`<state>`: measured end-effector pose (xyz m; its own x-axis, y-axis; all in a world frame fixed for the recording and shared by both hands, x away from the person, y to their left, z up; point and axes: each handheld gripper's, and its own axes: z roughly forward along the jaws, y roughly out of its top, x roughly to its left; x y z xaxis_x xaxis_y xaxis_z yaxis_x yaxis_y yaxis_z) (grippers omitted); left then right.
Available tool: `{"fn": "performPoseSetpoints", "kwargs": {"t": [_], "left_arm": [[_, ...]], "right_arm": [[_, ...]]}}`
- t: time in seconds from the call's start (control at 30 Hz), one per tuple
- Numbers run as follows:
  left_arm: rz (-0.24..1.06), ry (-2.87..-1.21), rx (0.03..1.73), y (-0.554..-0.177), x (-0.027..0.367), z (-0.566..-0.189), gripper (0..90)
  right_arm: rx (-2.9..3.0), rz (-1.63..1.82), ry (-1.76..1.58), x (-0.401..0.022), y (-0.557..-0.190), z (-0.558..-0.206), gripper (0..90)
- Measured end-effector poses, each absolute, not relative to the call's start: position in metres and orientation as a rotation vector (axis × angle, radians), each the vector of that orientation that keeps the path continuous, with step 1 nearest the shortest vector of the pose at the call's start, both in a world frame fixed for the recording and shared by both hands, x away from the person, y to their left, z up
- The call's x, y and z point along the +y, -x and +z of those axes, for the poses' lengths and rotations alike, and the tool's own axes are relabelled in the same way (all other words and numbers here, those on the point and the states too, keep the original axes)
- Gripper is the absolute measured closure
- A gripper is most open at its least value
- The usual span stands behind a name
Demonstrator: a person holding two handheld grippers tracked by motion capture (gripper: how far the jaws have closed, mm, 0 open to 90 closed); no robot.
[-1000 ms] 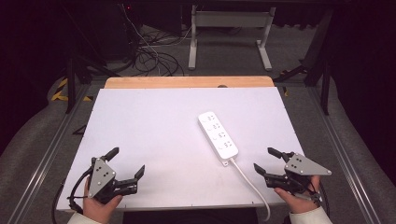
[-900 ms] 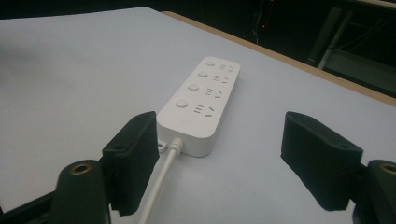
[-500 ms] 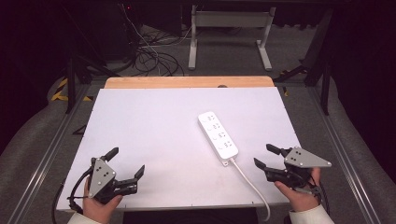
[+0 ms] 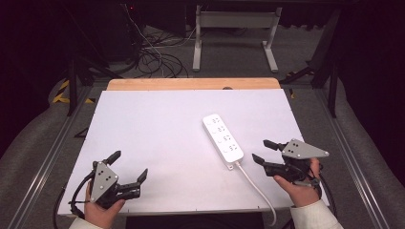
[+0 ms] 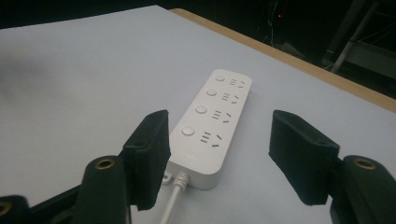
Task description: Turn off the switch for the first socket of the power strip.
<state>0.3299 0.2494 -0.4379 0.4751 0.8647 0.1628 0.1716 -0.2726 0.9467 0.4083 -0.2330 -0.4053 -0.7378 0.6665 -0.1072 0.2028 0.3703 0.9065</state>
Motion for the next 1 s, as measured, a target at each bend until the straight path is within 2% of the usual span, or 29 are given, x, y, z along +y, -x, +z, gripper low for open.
{"fn": "performPoseSetpoints", "kwargs": {"t": [1.0], "left_arm": [[0.874, -1.74, 0.888, -0.33, 0.25, -0.438, 4.2]], "right_arm": [[2.258, 1.301, -0.687, -0.189, -0.438, -0.401, 40.3]]}}
